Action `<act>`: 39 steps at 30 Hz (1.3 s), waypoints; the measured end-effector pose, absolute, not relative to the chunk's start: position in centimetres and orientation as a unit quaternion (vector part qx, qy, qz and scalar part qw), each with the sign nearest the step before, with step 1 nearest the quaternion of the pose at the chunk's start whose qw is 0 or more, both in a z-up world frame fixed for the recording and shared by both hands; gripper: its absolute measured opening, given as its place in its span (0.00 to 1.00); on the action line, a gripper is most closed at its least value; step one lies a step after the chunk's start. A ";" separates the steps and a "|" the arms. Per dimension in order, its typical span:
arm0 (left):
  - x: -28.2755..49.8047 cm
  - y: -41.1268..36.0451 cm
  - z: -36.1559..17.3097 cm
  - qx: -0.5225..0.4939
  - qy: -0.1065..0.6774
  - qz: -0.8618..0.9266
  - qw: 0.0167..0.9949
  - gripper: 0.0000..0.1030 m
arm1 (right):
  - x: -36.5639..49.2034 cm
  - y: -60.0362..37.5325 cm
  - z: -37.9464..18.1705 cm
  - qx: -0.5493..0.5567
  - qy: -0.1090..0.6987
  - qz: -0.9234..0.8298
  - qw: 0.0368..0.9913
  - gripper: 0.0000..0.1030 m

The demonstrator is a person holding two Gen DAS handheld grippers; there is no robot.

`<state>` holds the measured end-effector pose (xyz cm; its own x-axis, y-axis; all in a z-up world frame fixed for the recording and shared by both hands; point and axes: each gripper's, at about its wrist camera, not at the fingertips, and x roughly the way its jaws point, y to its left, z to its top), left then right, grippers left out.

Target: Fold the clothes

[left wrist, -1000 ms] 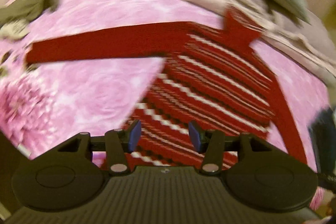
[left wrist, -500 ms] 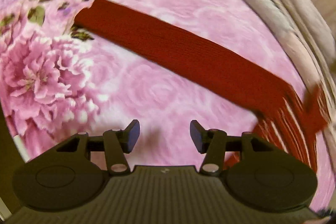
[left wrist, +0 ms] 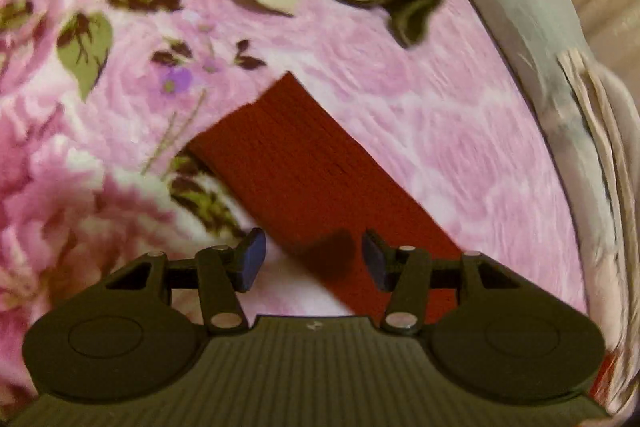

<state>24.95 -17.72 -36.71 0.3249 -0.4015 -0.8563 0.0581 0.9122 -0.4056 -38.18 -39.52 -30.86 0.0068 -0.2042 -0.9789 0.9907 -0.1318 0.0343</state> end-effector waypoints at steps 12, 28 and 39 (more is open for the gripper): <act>24.8 -18.7 -35.6 -0.181 0.509 -0.169 0.824 0.03 | -38.8 -40.8 -31.0 0.473 0.399 -0.595 0.513 0.89; -8.7 -41.4 -22.6 -0.061 0.400 -0.698 0.590 0.38 | -48.9 -42.5 -27.2 0.472 0.299 -0.652 0.512 0.89; -9.5 -38.0 -32.5 0.186 0.468 -0.604 0.618 0.34 | -50.3 -45.4 -27.5 0.528 0.169 -0.579 0.598 0.88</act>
